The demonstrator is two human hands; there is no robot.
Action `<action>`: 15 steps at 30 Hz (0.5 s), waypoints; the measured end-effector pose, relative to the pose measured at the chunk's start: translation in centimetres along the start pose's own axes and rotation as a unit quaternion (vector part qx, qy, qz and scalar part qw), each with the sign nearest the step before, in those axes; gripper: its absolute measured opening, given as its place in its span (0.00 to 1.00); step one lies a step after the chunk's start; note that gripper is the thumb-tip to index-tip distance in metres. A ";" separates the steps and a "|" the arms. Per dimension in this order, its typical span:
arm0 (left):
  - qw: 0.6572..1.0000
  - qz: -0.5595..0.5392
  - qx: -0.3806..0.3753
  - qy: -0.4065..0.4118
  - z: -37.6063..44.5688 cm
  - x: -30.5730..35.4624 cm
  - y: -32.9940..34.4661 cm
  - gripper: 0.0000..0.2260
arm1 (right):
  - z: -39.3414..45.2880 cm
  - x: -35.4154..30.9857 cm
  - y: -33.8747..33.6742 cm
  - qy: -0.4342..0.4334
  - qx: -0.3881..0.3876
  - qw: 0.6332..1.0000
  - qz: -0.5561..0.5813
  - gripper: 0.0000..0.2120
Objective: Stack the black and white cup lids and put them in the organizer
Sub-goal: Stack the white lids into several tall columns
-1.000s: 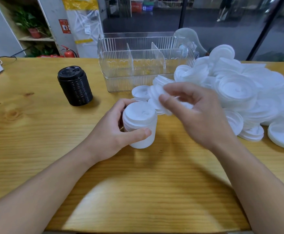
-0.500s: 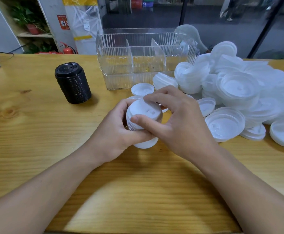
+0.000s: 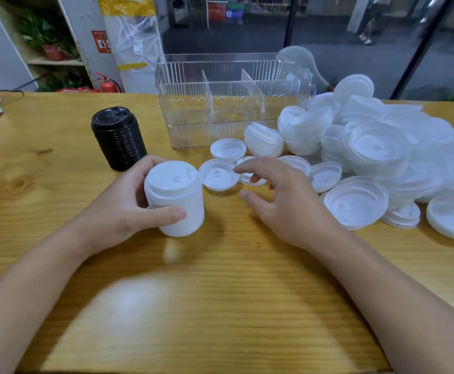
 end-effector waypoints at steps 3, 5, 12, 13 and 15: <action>1.000 -0.010 0.005 0.005 0.4 -0.4 -0.1 0.34 | 1.5 -0.6 1.3 -0.023 -0.026 0.997 -0.068 0.19; 1.000 -0.012 0.006 0.009 0.7 -0.5 -0.1 0.34 | 2.4 -0.6 2.1 -0.025 -0.032 0.991 -0.124 0.19; 1.000 -0.020 0.015 0.013 1.8 -0.8 0.0 0.34 | 3.9 -0.5 2.0 -0.060 0.003 0.989 -0.135 0.04; 1.000 -0.023 0.014 0.011 1.9 -0.9 0.2 0.34 | 3.6 -0.5 1.0 -0.048 0.018 0.995 -0.088 0.04; 1.000 -0.022 0.012 0.007 2.4 -0.9 0.3 0.33 | 2.9 -0.1 -1.2 -0.013 0.069 0.996 0.052 0.06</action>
Point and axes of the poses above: each hand's wrist, its own z-axis towards the middle knuckle, its own y-axis out of the palm, x = y × z, the point moved 3 cm from there along z, towards the middle knuckle, and after that the axes turned 10 degrees about -x, right-handed, at the moved point
